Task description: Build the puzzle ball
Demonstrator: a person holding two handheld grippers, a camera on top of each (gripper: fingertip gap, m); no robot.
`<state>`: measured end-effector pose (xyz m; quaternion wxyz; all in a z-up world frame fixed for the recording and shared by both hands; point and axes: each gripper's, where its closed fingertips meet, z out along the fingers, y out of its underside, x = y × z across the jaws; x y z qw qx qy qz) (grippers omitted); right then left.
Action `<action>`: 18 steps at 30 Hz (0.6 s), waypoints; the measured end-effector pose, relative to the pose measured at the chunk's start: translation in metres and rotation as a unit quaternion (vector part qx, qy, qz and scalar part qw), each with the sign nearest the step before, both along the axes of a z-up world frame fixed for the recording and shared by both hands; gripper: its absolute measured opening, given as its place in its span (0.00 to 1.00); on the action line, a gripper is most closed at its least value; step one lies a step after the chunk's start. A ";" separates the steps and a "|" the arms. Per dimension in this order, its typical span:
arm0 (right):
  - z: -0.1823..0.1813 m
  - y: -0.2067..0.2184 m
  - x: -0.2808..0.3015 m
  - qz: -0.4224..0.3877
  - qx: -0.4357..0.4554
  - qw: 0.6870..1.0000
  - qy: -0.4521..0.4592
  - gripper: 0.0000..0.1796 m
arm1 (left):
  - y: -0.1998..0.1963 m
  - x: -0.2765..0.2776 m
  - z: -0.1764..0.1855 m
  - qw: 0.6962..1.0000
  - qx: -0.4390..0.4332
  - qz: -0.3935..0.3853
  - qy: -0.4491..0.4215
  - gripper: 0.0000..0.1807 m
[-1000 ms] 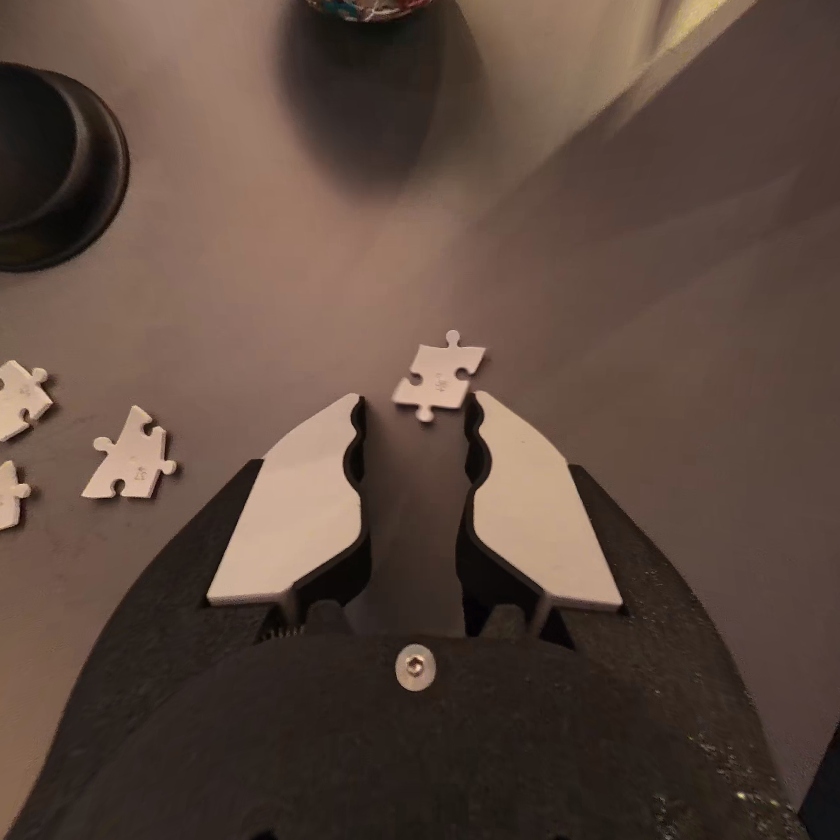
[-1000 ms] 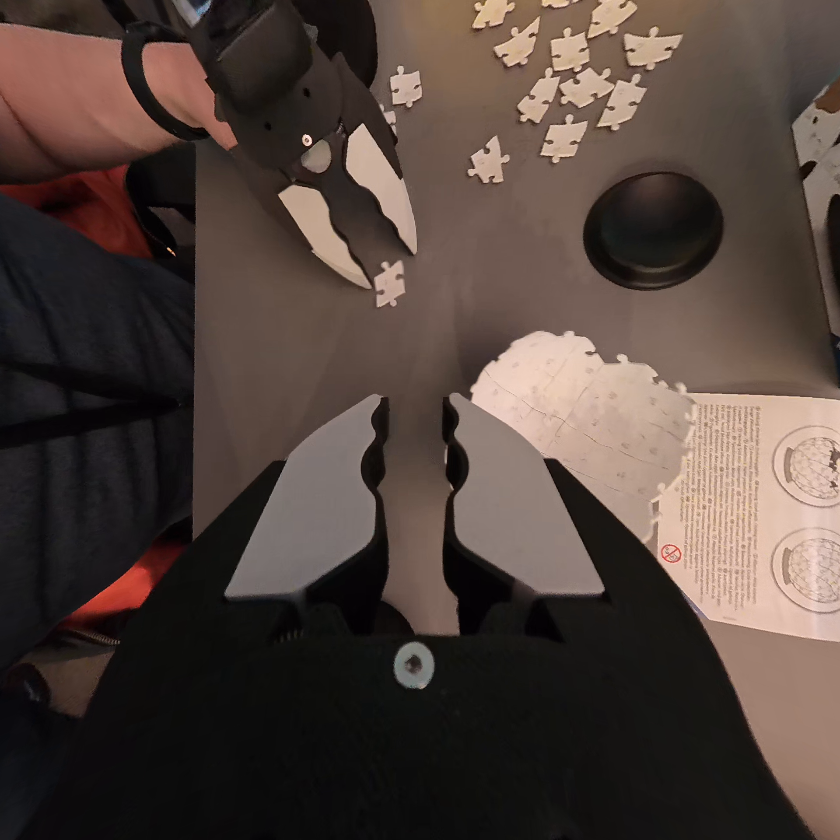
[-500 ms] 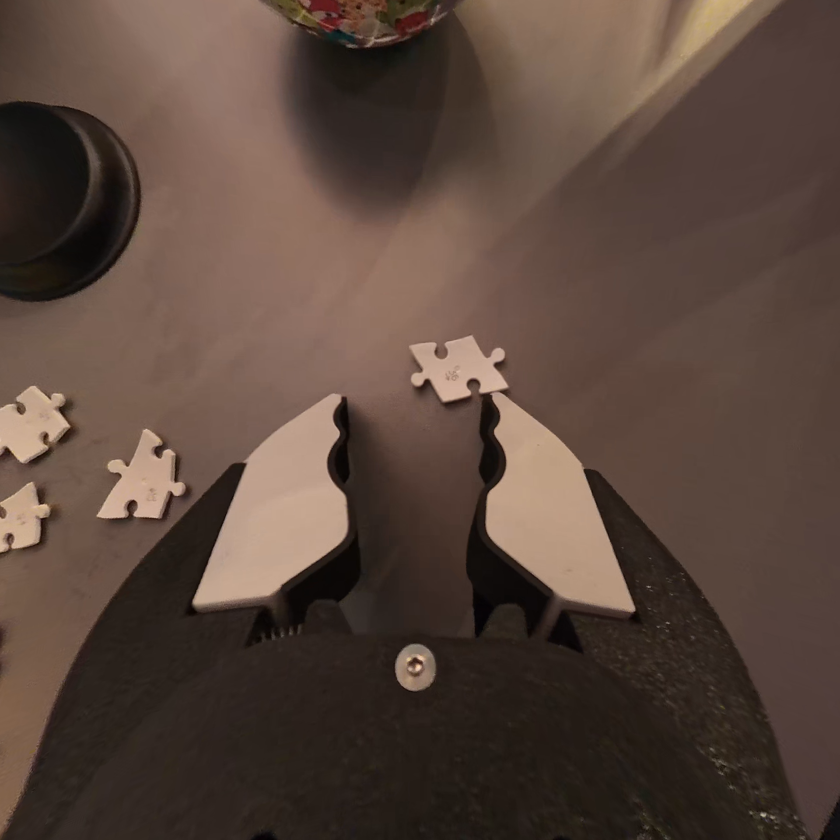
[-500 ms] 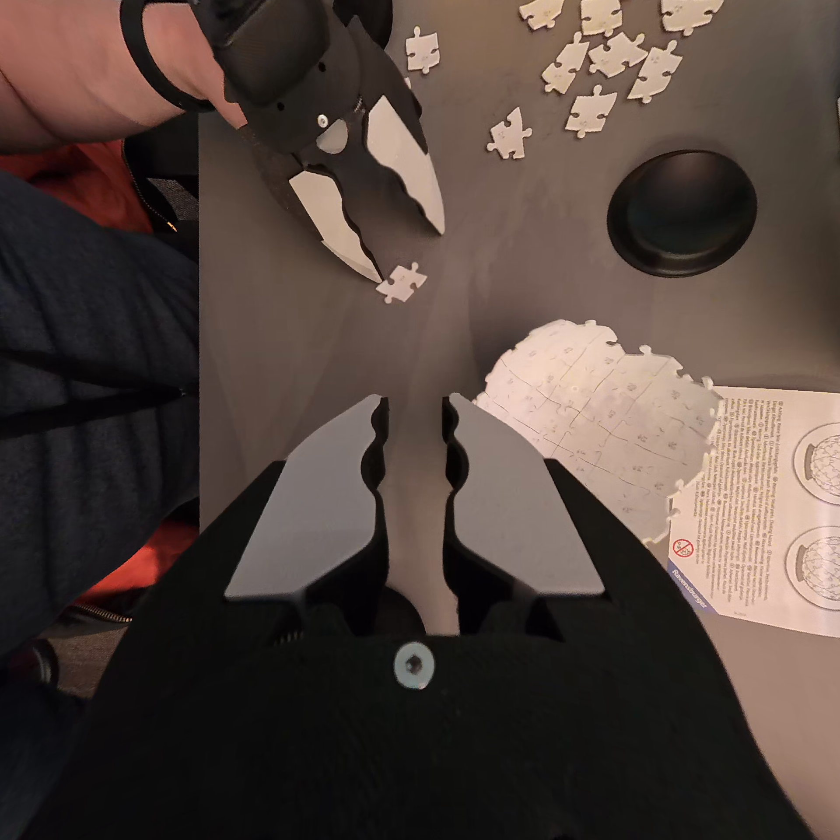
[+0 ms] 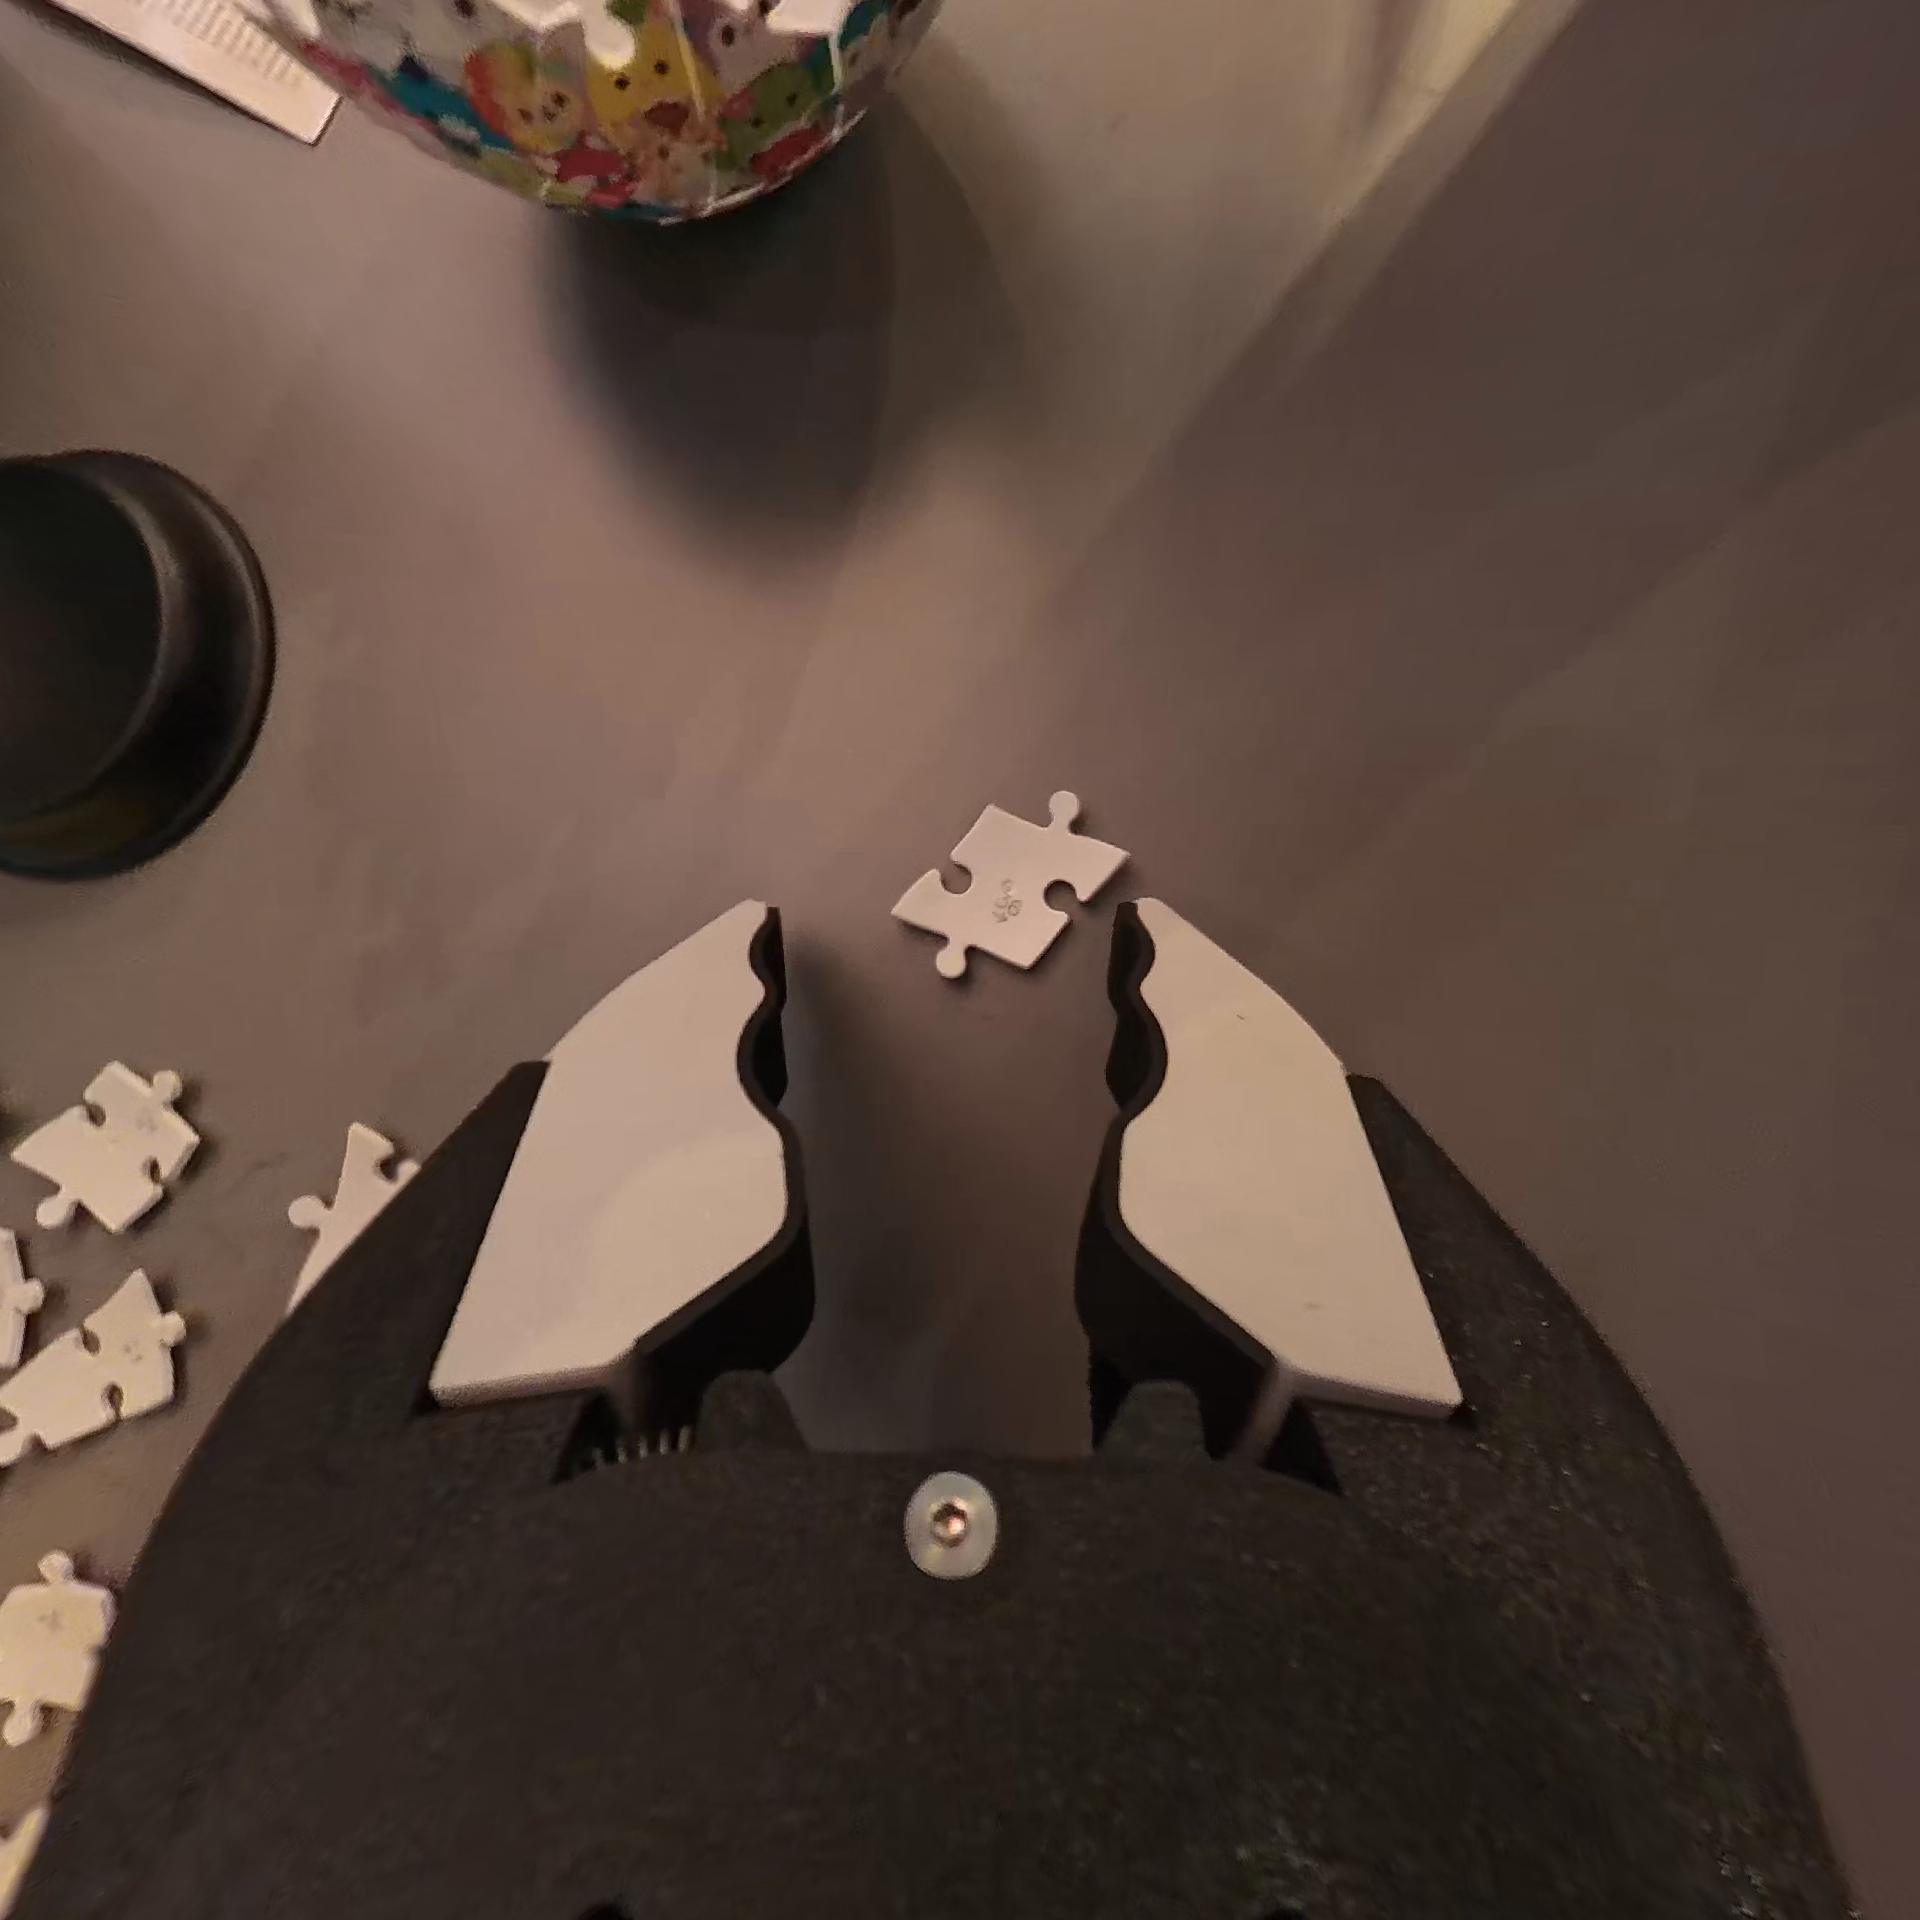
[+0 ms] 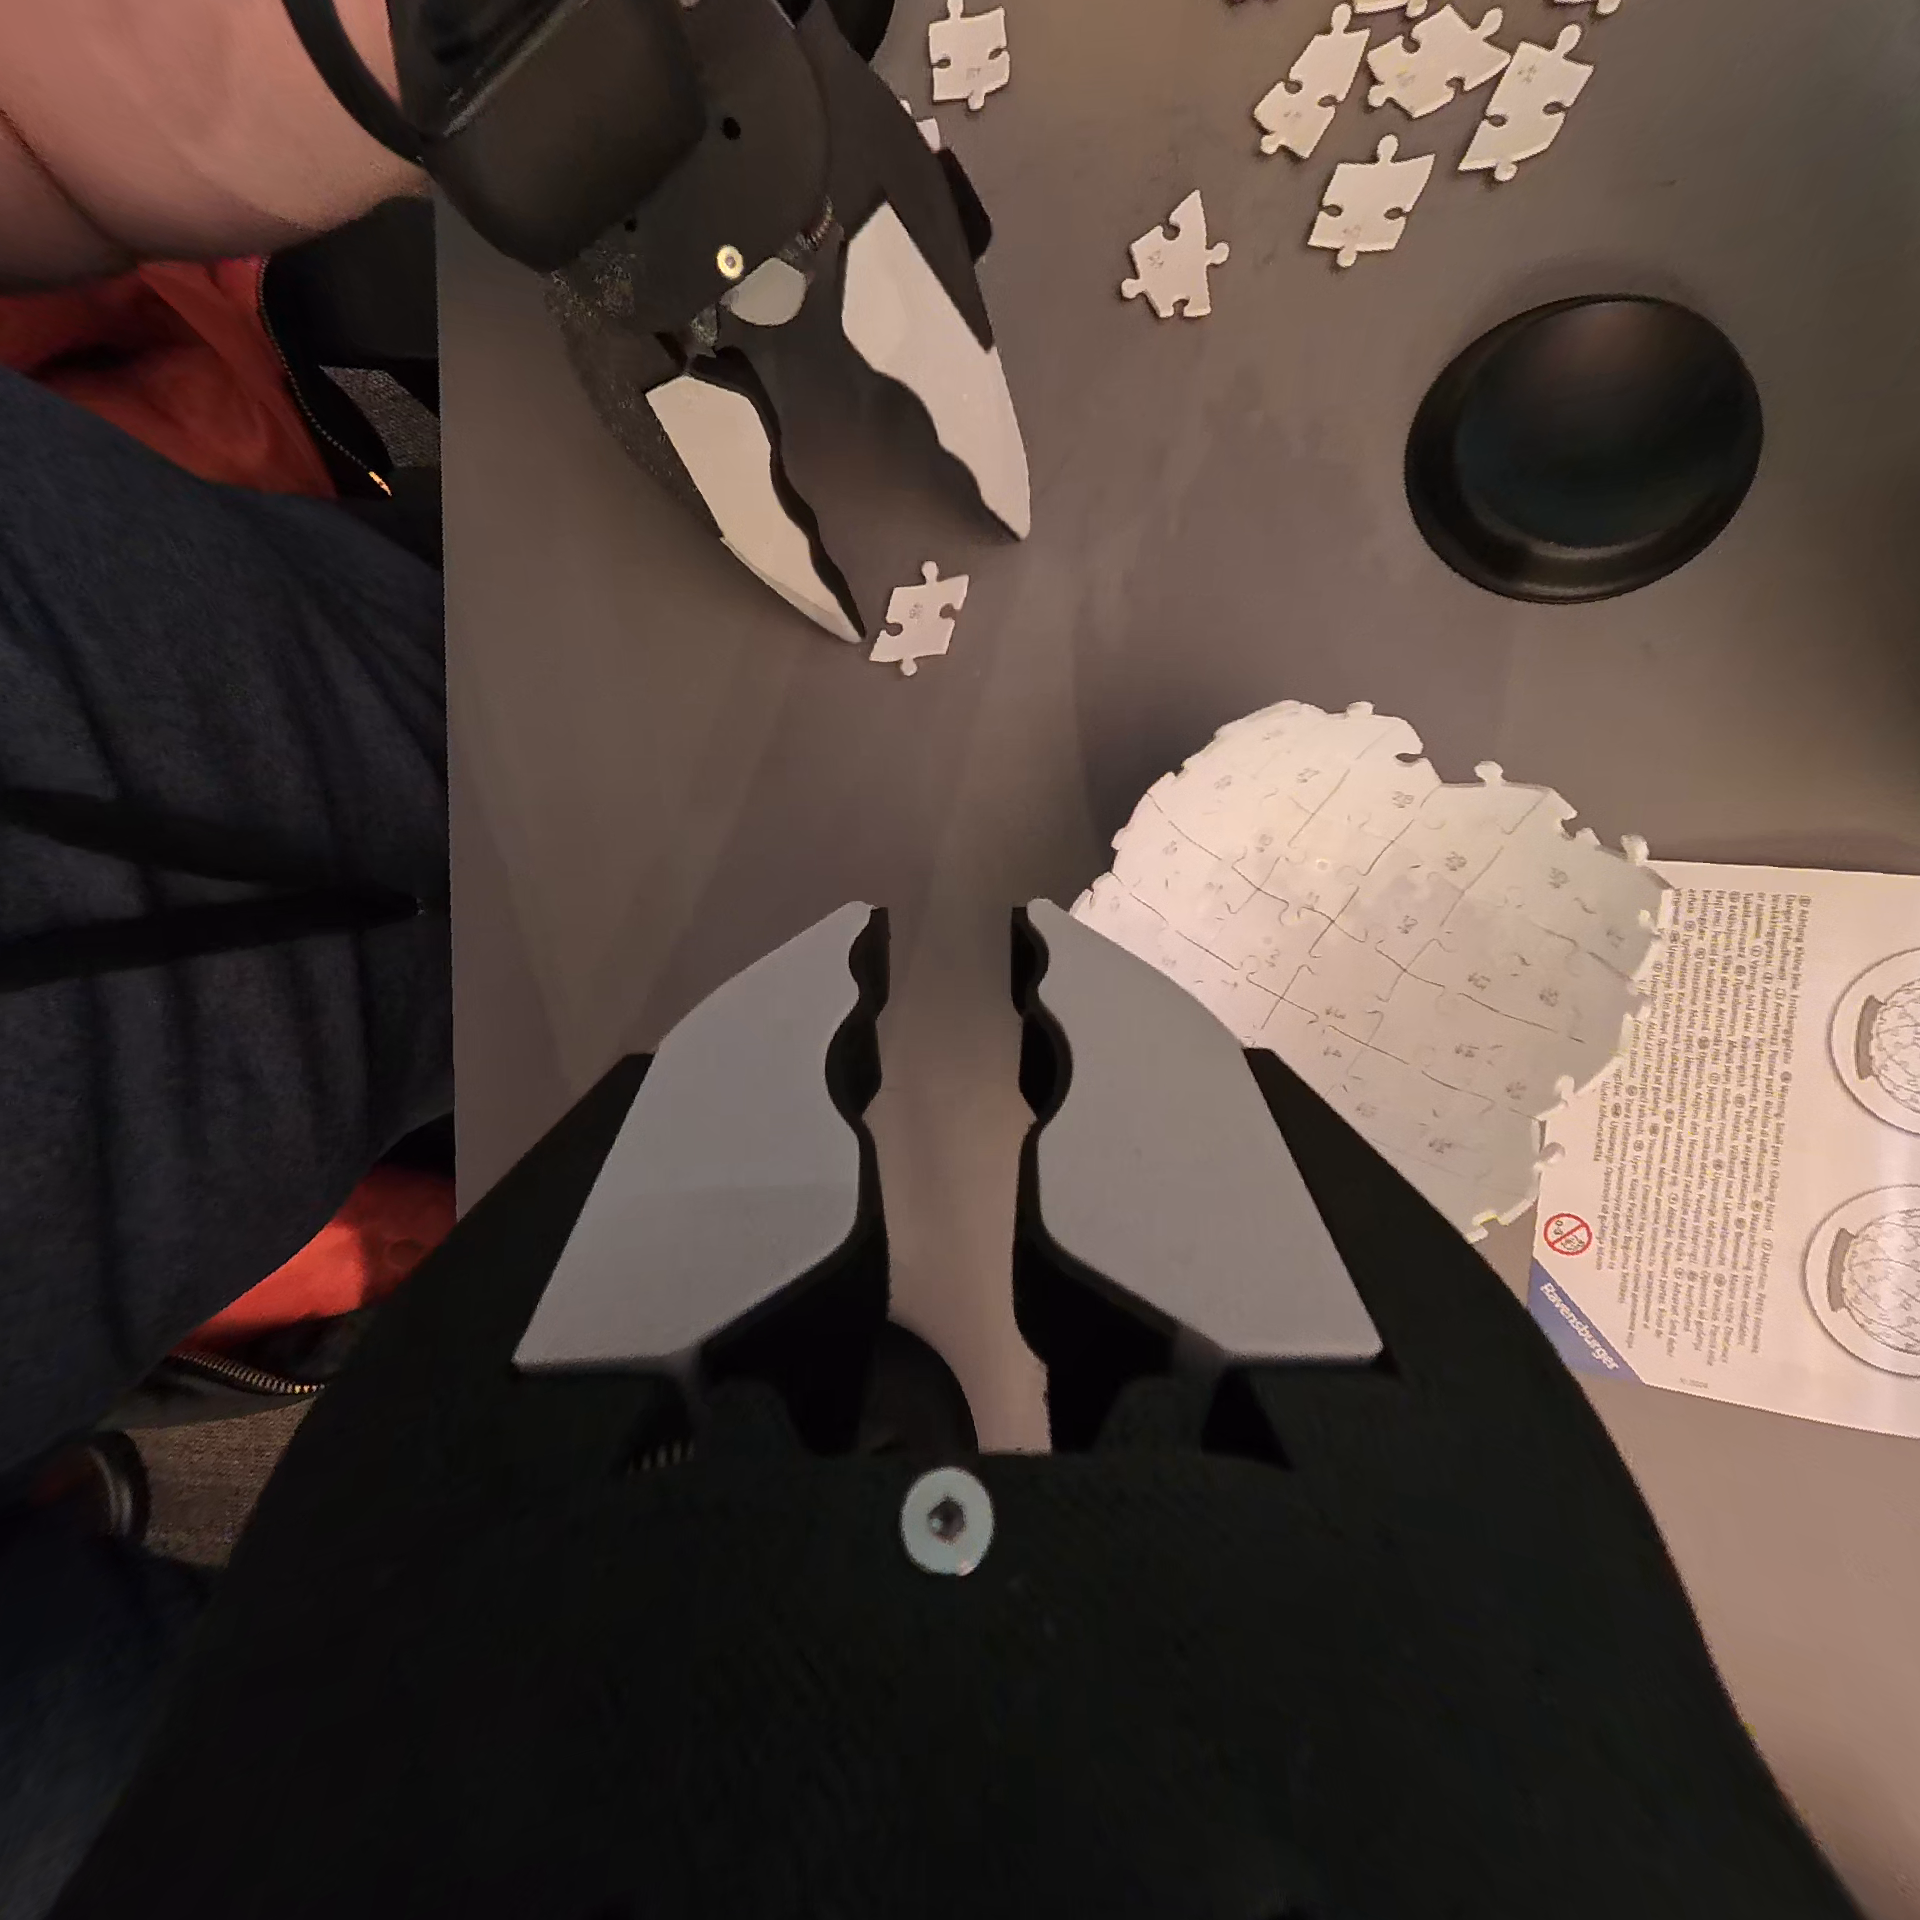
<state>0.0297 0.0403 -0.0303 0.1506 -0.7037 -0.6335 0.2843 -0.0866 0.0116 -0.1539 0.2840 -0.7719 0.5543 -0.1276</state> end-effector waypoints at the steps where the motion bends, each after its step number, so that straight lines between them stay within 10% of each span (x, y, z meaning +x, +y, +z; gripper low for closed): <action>1: -0.001 0.000 0.000 0.000 -0.001 1.000 -0.002 0.13 | -0.001 0.001 0.000 1.000 -0.001 -0.012 -0.001 0.32; 18: 0.009 -0.008 -0.012 -0.007 -0.022 0.999 0.031 0.13 | 0.004 0.002 0.018 0.999 0.021 0.004 -0.040 0.15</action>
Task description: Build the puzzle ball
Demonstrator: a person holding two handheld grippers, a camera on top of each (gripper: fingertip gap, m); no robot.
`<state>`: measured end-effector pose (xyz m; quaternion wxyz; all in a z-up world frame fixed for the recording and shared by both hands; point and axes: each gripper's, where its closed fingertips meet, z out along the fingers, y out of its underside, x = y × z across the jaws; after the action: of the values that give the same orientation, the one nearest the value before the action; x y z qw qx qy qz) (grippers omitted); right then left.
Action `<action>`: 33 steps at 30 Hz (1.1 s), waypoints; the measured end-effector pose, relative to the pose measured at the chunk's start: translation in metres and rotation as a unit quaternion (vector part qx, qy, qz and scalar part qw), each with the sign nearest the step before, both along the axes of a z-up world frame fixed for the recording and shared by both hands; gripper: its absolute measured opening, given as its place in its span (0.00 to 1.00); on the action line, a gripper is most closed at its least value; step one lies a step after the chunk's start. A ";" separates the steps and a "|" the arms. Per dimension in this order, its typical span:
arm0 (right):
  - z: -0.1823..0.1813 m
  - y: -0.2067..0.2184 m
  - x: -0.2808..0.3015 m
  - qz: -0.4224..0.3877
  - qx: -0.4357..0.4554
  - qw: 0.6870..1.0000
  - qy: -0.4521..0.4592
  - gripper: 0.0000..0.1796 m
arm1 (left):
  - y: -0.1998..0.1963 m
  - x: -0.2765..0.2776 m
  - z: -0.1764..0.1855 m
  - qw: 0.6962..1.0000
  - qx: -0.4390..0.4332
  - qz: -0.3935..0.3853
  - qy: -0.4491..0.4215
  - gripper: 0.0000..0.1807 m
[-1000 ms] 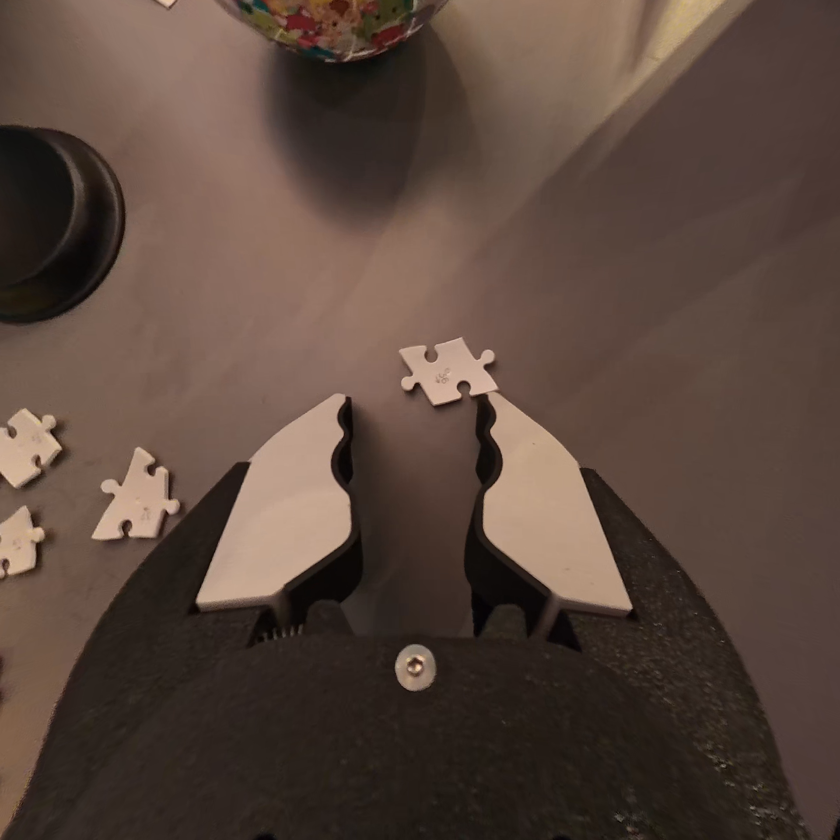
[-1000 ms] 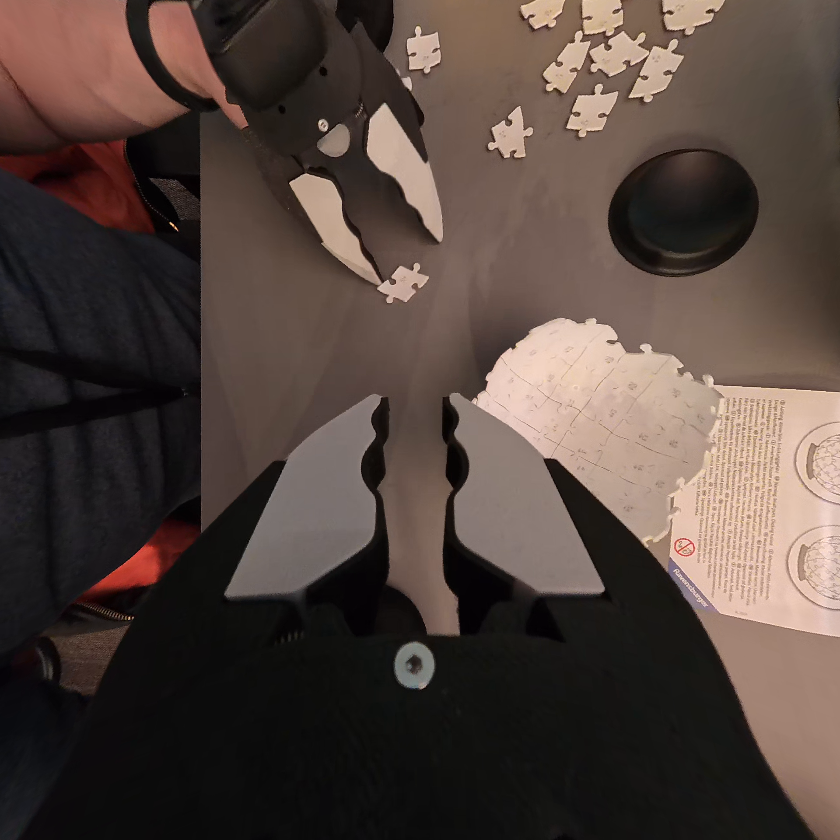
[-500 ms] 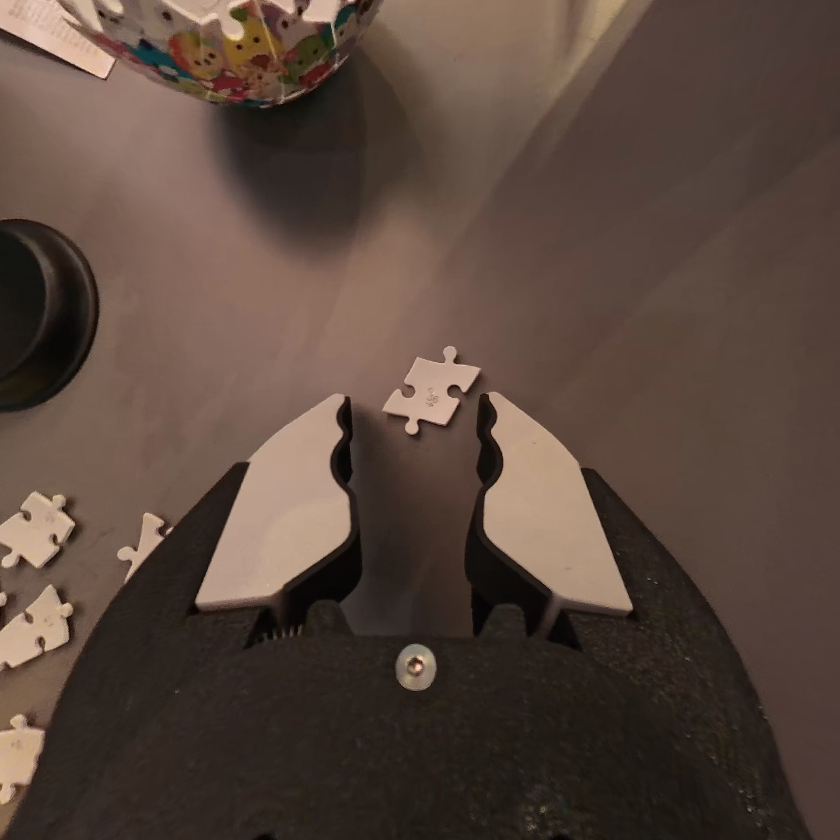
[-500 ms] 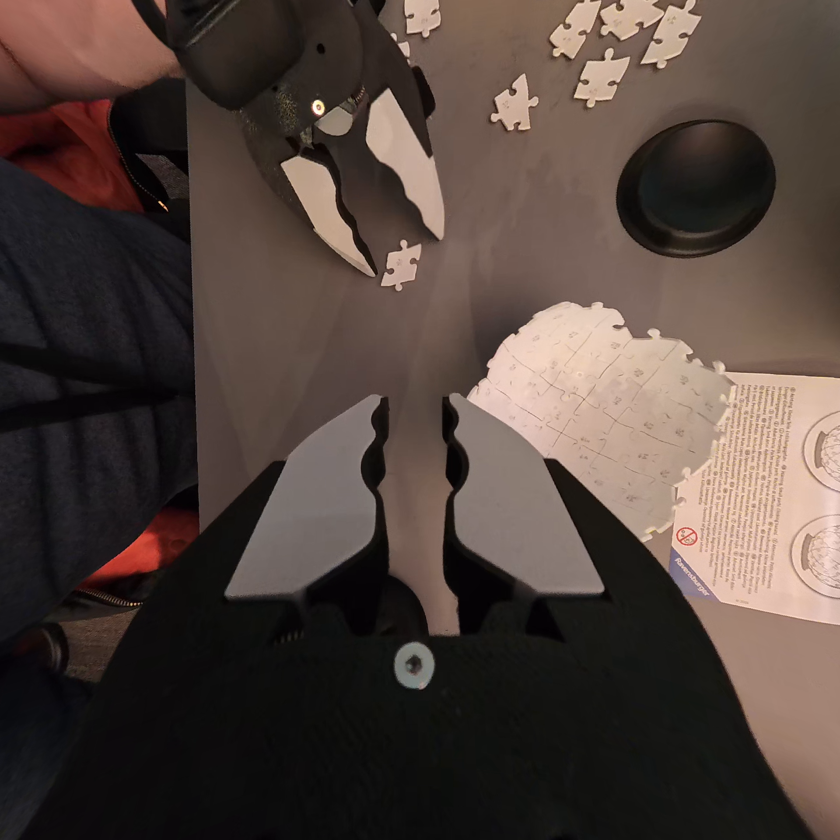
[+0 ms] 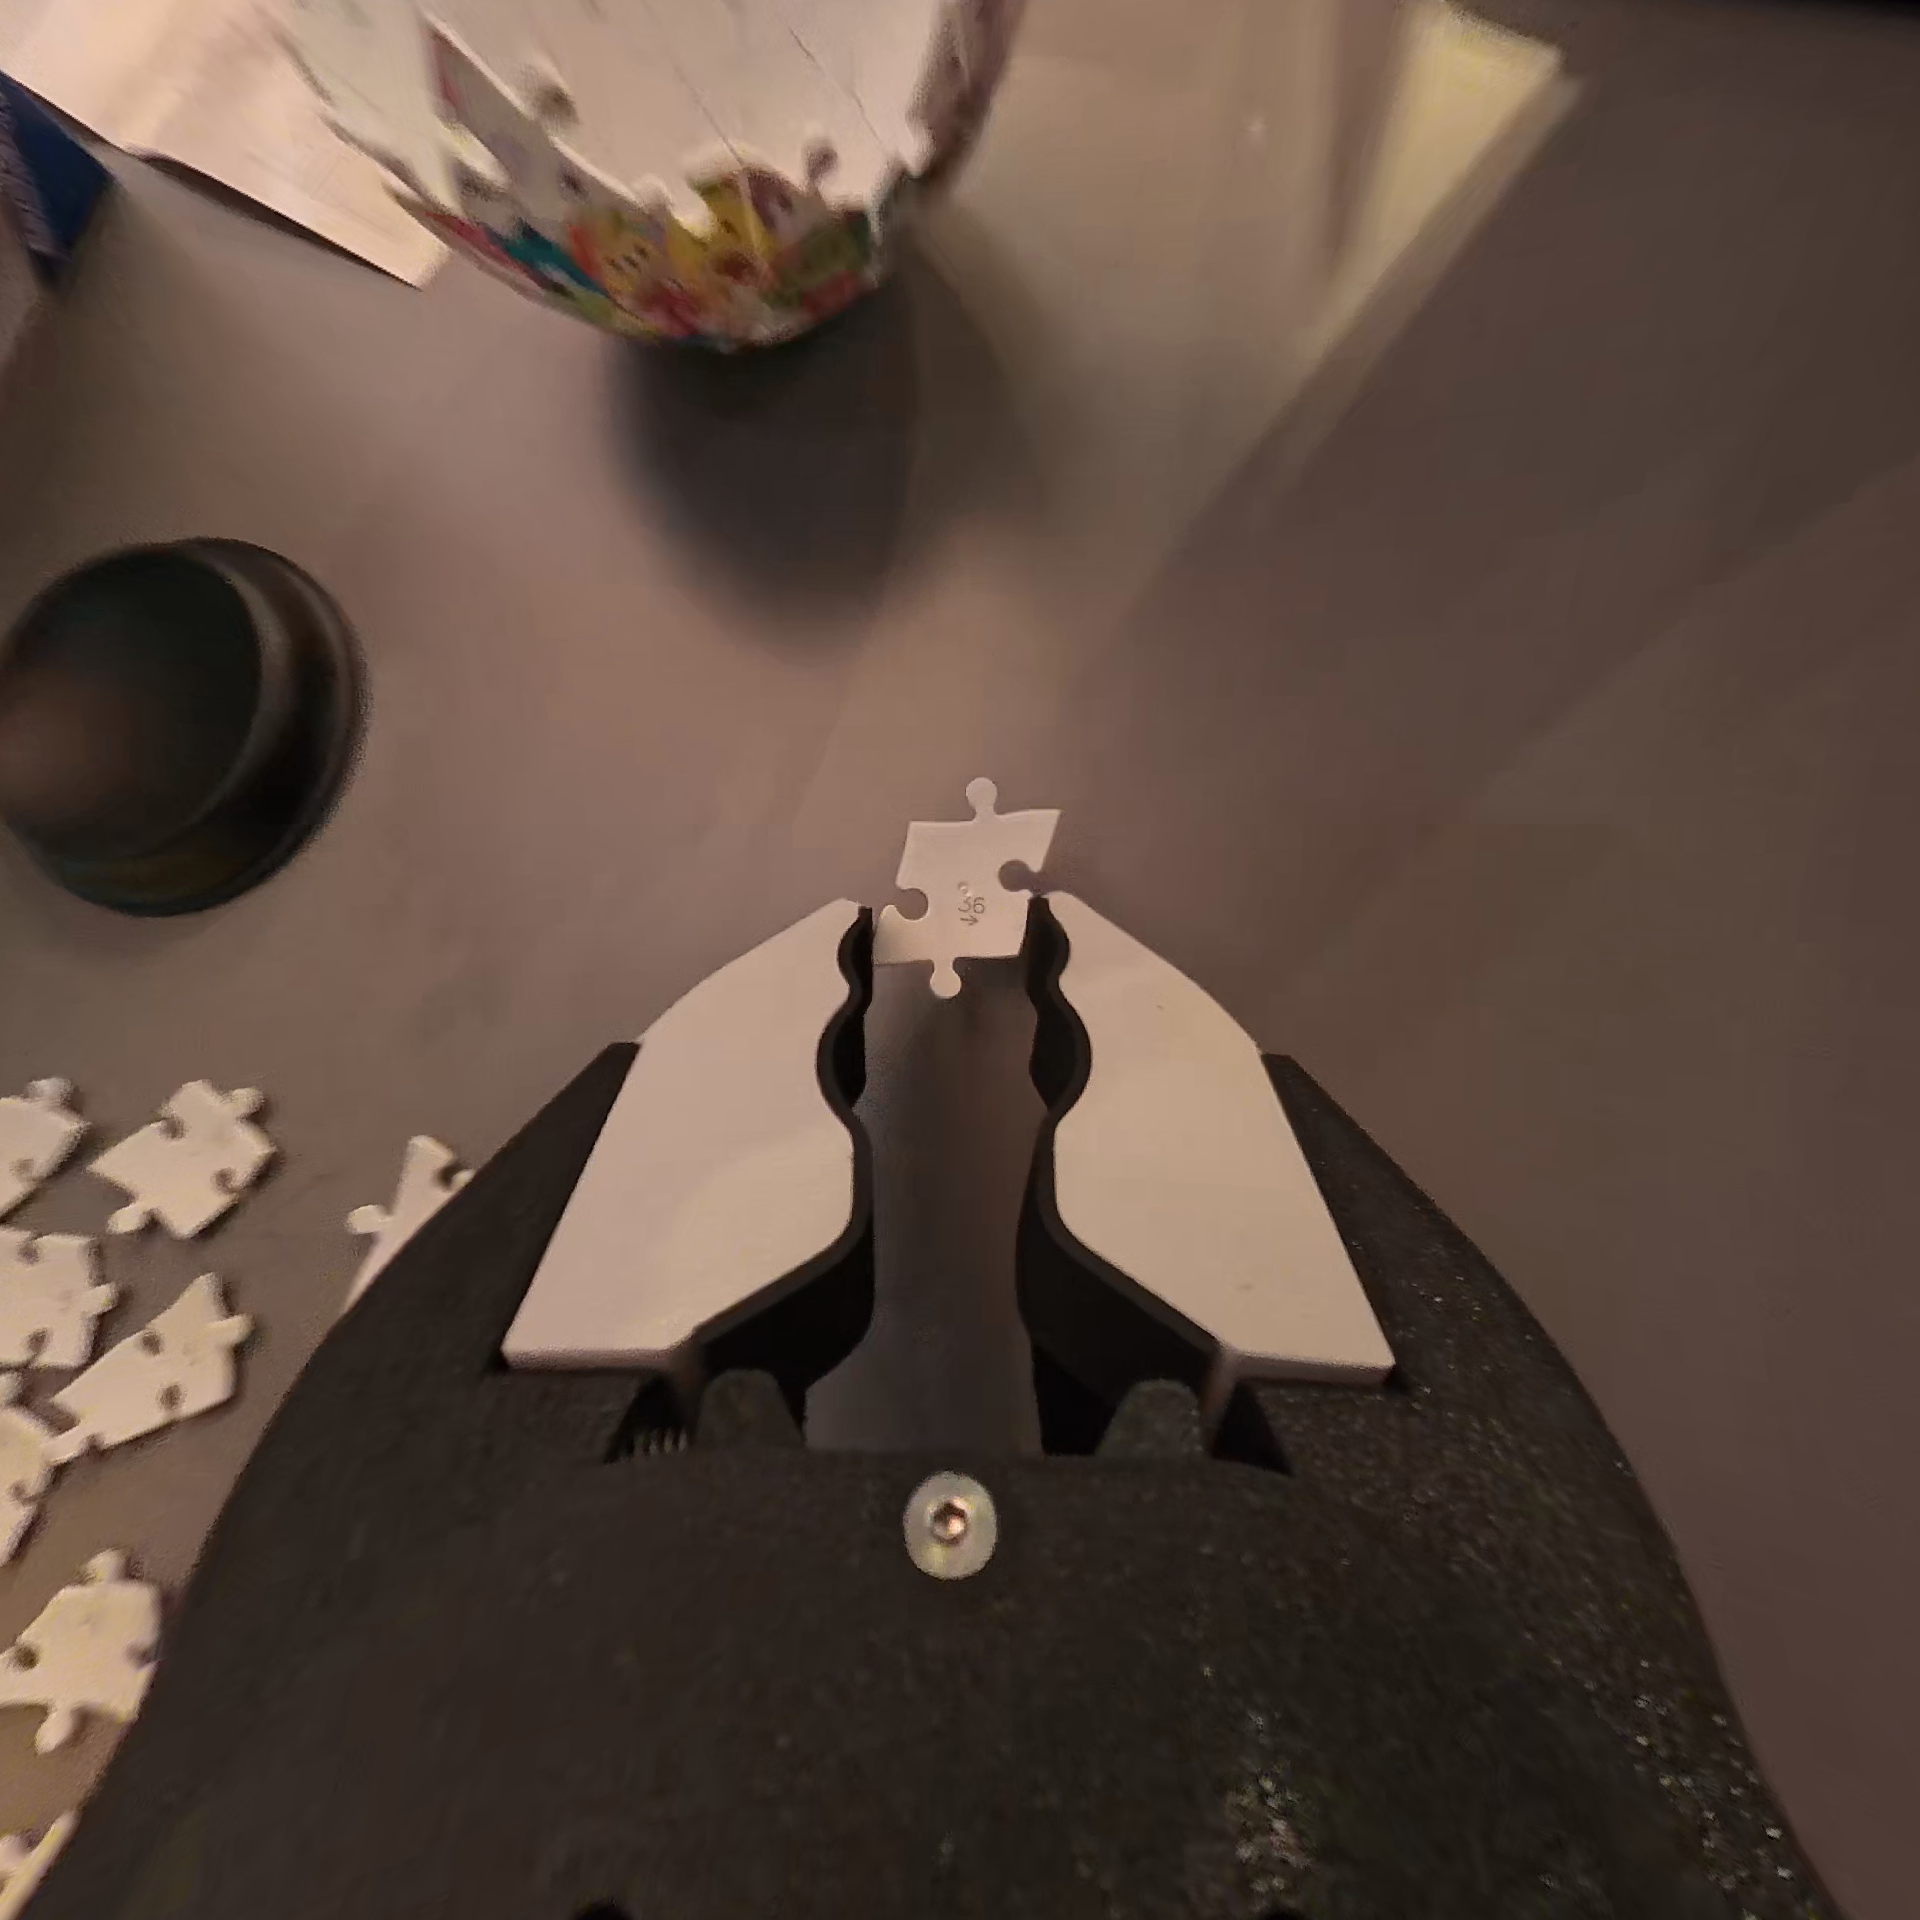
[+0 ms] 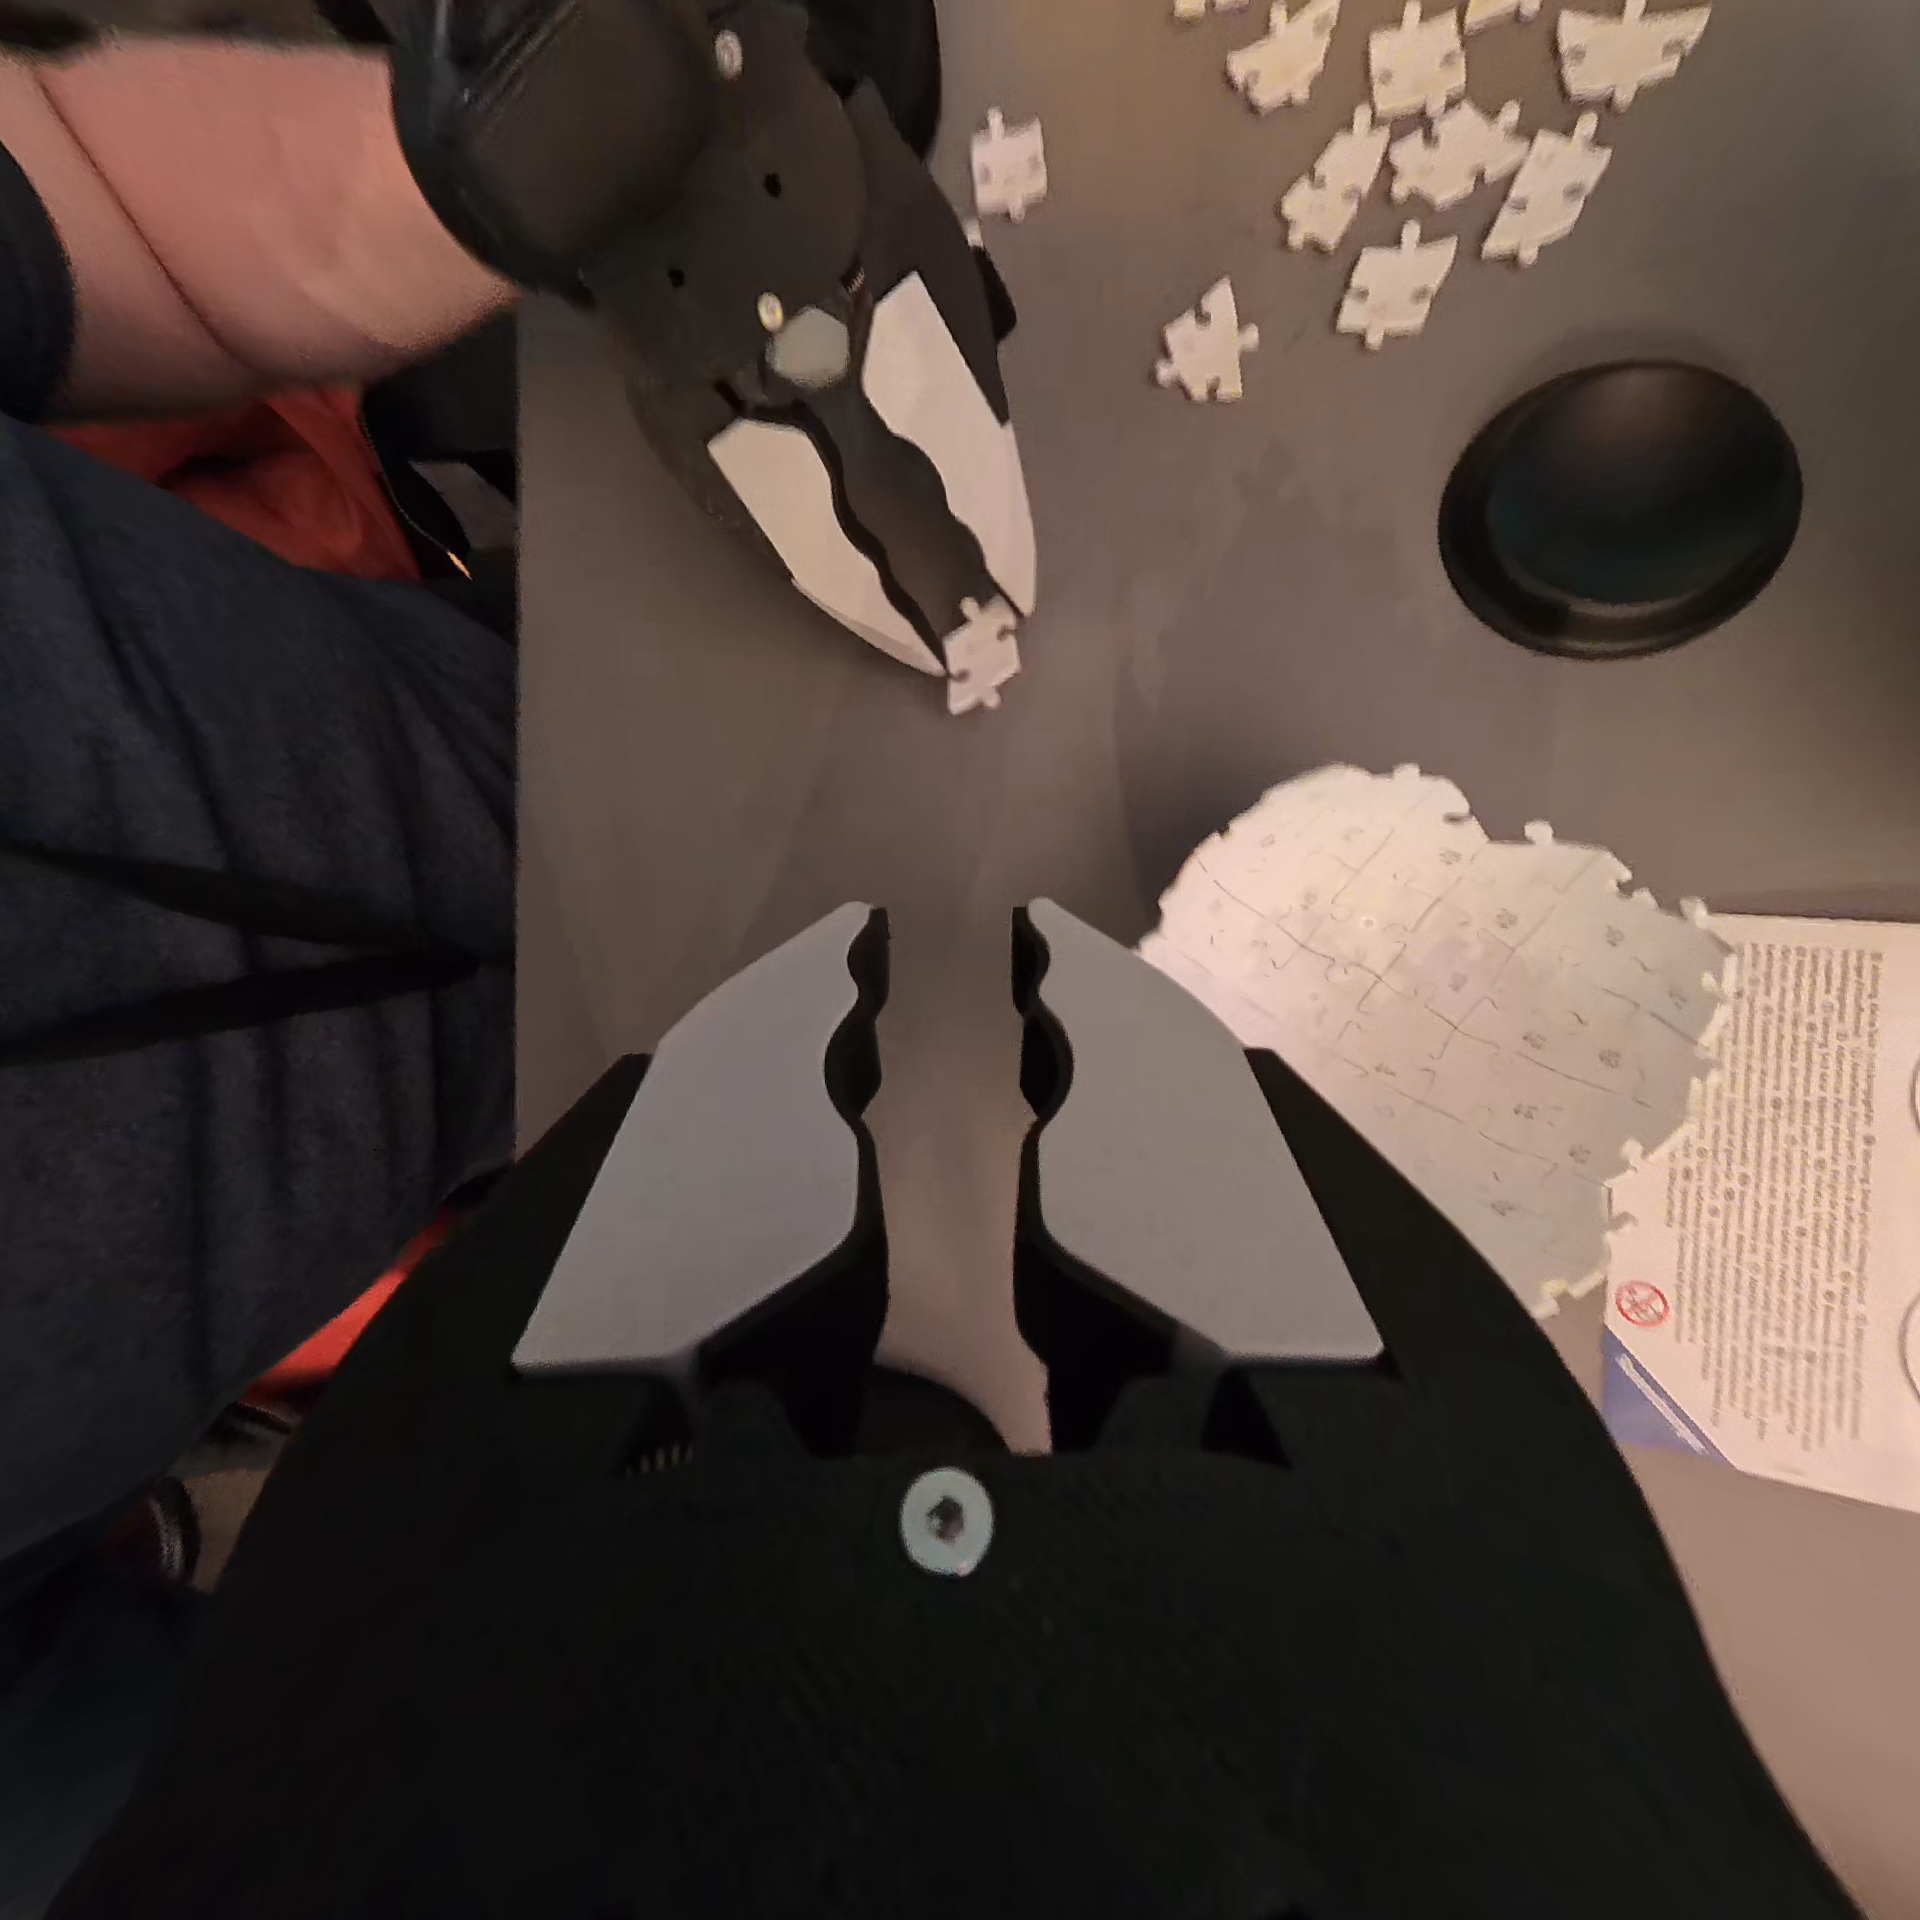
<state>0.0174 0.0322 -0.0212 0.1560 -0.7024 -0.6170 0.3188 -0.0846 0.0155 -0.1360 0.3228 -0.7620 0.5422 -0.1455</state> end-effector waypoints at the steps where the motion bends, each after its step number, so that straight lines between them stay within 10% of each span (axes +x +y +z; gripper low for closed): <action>1: 0.007 -0.002 -0.007 -0.007 -0.007 1.000 0.025 0.14 | 0.005 0.001 0.011 1.000 0.021 0.018 -0.012 0.15; 14: 0.038 0.040 -0.043 -0.174 -0.074 0.958 0.216 0.24 | 0.050 0.055 0.156 0.938 0.286 0.148 -0.130 0.15; 21: 0.053 0.041 -0.034 -0.139 -0.126 0.947 0.262 0.02 | 0.052 0.073 0.167 0.931 0.316 0.121 -0.138 0.09; 23: 0.056 0.050 -0.021 -0.149 -0.119 0.948 0.256 0.02 | 0.051 0.076 0.162 0.939 0.280 0.121 -0.161 0.34; 28: 0.031 0.109 0.046 -0.263 -0.031 0.952 0.153 0.02 | 0.050 0.059 0.106 0.961 0.104 0.150 -0.208 0.51; 33: -0.016 0.118 0.073 -0.282 -0.122 0.950 0.062 0.02 | 0.057 0.062 0.028 0.974 0.030 0.171 -0.143 0.58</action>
<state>0.0903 0.1504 -0.0375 0.1907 -0.8402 -0.3397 0.3773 -0.0225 0.0724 -0.1083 0.4394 -0.8051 0.3559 -0.1790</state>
